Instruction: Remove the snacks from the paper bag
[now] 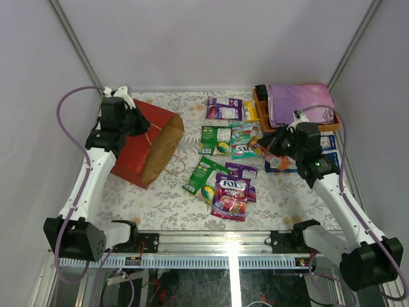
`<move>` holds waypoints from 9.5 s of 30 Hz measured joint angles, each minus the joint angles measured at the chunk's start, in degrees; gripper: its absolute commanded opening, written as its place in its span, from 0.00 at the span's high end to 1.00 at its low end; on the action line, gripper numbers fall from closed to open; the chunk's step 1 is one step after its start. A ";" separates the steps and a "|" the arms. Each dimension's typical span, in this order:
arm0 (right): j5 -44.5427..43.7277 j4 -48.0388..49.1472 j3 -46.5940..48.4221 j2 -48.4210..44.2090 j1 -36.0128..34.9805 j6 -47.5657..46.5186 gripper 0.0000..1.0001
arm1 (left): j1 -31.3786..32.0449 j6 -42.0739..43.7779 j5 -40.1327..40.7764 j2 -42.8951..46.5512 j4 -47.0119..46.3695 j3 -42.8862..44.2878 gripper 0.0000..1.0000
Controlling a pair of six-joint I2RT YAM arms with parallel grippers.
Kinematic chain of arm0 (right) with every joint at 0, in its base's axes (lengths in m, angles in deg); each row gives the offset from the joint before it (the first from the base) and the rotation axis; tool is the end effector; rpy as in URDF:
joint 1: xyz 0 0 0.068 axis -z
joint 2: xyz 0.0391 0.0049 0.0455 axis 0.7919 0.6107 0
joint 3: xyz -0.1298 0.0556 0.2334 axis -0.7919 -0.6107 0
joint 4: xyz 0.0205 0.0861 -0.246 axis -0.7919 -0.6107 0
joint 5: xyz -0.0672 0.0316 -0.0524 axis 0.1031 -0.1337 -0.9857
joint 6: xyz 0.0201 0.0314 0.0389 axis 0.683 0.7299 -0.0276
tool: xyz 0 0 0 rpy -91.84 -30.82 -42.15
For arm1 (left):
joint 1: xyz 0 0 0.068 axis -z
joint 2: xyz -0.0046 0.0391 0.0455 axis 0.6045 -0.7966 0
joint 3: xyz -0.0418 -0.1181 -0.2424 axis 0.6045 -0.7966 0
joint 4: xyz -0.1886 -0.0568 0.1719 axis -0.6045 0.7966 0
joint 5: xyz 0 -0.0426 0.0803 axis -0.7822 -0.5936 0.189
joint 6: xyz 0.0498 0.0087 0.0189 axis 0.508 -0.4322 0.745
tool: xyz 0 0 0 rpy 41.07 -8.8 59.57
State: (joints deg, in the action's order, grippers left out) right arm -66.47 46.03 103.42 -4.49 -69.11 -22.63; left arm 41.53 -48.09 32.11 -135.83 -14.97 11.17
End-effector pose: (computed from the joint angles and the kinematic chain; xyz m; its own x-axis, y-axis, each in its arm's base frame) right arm 0.2217 0.0758 0.3287 -0.5499 0.5646 -0.6155 -0.1549 0.6552 0.7394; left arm 0.2653 -0.0254 0.3587 -0.5453 -0.2711 -0.7932 0.0321 0.9388 -0.3430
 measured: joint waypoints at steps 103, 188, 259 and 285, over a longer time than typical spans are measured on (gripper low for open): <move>-0.94 9.31 15.28 28.09 -32.15 4.92 0.44 | -0.28 -1.11 8.15 0.33 8.13 21.77 1.00; 0.39 15.69 16.90 41.03 -21.64 4.59 0.50 | -0.28 0.24 10.58 -0.02 8.17 21.77 1.00; 6.99 -6.91 85.85 76.46 -26.12 0.61 0.37 | -15.34 5.70 13.11 -27.02 4.94 38.21 0.20; 4.39 8.90 30.05 15.37 -21.42 -5.53 0.01 | -13.97 -5.25 4.35 31.80 8.33 -7.21 0.00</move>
State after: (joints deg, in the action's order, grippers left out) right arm -62.08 54.93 133.48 10.88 -90.53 -28.16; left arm 27.57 -53.34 36.46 -104.03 -6.64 3.95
